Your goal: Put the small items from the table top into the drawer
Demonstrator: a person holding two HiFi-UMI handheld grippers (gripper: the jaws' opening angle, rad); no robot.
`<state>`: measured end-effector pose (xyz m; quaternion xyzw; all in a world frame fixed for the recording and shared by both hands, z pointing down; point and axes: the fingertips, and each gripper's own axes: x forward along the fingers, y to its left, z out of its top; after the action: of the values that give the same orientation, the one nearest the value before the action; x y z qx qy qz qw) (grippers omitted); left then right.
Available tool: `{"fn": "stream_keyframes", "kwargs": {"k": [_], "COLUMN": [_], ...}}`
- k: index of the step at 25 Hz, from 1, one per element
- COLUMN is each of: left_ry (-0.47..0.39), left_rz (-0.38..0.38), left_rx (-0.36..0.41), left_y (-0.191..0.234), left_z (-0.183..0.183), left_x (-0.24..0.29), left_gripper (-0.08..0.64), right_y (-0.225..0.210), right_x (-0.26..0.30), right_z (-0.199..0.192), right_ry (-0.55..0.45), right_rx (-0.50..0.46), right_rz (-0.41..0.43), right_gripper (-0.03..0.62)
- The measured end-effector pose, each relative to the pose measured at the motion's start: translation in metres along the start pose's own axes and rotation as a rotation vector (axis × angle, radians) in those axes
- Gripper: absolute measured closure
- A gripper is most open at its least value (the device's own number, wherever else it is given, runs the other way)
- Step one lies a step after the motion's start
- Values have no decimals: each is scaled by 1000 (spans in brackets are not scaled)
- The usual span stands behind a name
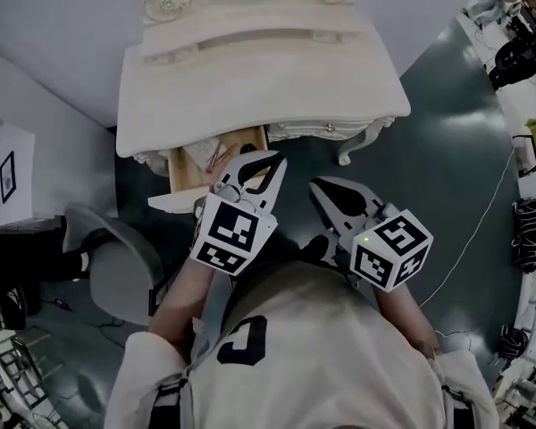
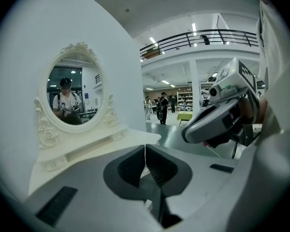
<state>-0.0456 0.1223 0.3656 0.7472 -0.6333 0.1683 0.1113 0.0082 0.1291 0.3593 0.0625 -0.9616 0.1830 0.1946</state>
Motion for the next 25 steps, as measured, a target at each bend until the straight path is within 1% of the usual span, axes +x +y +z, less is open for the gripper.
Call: {"fn": "stream_keyframes", "kwargs": {"k": [6,8,11,15,18,22,25], "left_ry": [-23,-31,-45,-139,-191,-241,-269], "left_rz": [6,-15,-72,-178,-255,-338,-389], "left_rx": [-13,-20,-25,-16,-15,43,70], "left_y": [-4,-11,-30,-60,-86,-121,-140], "left_z": [-1,2,12,56,88,126,147], "left_x": [-8,-7,-2,19,28,39,45], "left_gripper": [502,502,502,502,502,502,502], "right_y": [-3,-6,-11,-32,-43,-51,-57], "right_x": [-6,-10,-22,-55,-90,-136,-159], "right_z": [16,22,27,46,63,85,94], "right_ry": [-100,-130,-158,-224,-283,-353,-376], "right_rx": [-7,-5,-5,-23,-36,-65,-88], "right_rz": [-57,-68,-87,-165,-232,-319,-377], "right_gripper": [566,566,566,566,566,566,566]}}
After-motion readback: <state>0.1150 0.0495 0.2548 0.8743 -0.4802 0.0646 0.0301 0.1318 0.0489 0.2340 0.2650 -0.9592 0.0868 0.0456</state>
